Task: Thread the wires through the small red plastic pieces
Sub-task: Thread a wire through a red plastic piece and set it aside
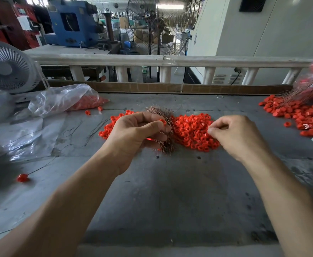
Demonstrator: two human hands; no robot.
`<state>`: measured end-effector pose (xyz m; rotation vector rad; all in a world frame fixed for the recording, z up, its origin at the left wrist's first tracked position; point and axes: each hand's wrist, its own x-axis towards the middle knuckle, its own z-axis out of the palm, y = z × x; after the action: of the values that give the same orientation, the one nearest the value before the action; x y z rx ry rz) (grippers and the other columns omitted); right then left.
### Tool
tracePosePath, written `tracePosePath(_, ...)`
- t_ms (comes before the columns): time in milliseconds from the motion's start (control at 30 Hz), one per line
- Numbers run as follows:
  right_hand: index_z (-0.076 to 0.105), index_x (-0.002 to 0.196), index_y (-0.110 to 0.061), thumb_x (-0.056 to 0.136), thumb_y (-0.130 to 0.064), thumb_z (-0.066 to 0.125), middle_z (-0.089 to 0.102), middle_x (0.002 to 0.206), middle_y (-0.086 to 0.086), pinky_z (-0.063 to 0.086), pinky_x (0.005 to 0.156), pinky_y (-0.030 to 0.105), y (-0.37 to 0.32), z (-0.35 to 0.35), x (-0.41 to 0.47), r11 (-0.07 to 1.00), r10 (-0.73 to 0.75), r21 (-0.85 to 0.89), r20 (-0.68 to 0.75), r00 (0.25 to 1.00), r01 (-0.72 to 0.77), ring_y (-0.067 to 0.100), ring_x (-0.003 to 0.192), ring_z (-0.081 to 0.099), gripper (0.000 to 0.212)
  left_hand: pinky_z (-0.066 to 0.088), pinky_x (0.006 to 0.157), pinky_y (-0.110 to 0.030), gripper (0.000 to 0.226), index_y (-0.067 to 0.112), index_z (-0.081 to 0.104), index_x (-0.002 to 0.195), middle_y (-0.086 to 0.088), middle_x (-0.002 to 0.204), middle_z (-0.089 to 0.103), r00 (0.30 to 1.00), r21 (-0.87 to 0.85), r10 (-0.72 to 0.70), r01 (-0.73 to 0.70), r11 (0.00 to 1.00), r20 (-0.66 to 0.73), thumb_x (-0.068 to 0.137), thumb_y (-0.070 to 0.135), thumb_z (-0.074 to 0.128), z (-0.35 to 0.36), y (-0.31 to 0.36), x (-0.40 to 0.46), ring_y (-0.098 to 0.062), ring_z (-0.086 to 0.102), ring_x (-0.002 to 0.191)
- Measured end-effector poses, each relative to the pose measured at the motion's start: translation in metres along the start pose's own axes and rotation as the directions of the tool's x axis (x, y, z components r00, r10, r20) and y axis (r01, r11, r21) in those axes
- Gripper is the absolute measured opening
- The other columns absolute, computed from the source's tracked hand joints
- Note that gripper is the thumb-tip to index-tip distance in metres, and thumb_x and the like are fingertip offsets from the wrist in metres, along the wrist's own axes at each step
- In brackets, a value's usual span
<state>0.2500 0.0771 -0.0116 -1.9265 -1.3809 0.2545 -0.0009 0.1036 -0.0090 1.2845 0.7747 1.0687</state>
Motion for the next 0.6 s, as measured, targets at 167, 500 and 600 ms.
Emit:
tracePosePath(167,0.073,0.068,-0.031,0.079,-0.032,0.085,0.069,0.069,-0.013,0.049,0.062,0.027,-0.004,0.006,-0.005,0.996,0.001,-0.086,0.153,0.988,0.012,0.008,0.068,0.065,0.017,0.058,0.064,-0.026,0.013,0.007,0.070,0.101,-0.016,0.099,0.077,1.000,0.034,0.002,-0.001,0.999,-0.022,0.089,0.011,0.071,0.001,-0.002,0.001,-0.018,0.070,0.074)
tracePosePath(500,0.068,0.074,-0.034,0.079,-0.037,0.085,0.062,0.055,-0.027,0.036,0.050,0.022,-0.013,0.026,-0.012,0.974,-0.079,-0.193,0.195,0.978,0.117,-0.002,0.053,0.059,0.017,0.056,0.059,-0.025,0.009,0.007,0.070,0.100,-0.017,0.098,0.077,1.000,0.048,0.000,0.001,0.999,-0.021,0.091,0.009,0.069,0.003,-0.003,0.002,-0.017,0.067,0.069)
tracePosePath(600,0.067,0.071,-0.034,0.081,-0.035,0.082,0.064,0.054,-0.022,0.041,0.051,0.024,-0.011,0.027,-0.012,0.966,-0.086,-0.225,0.183,0.979,0.127,-0.002,0.054,0.059,0.018,0.056,0.061,-0.026,0.011,0.007,0.070,0.100,-0.017,0.098,0.077,1.000,0.059,0.007,-0.006,0.998,-0.022,0.089,0.011,0.071,0.002,-0.005,0.003,-0.017,0.067,0.069)
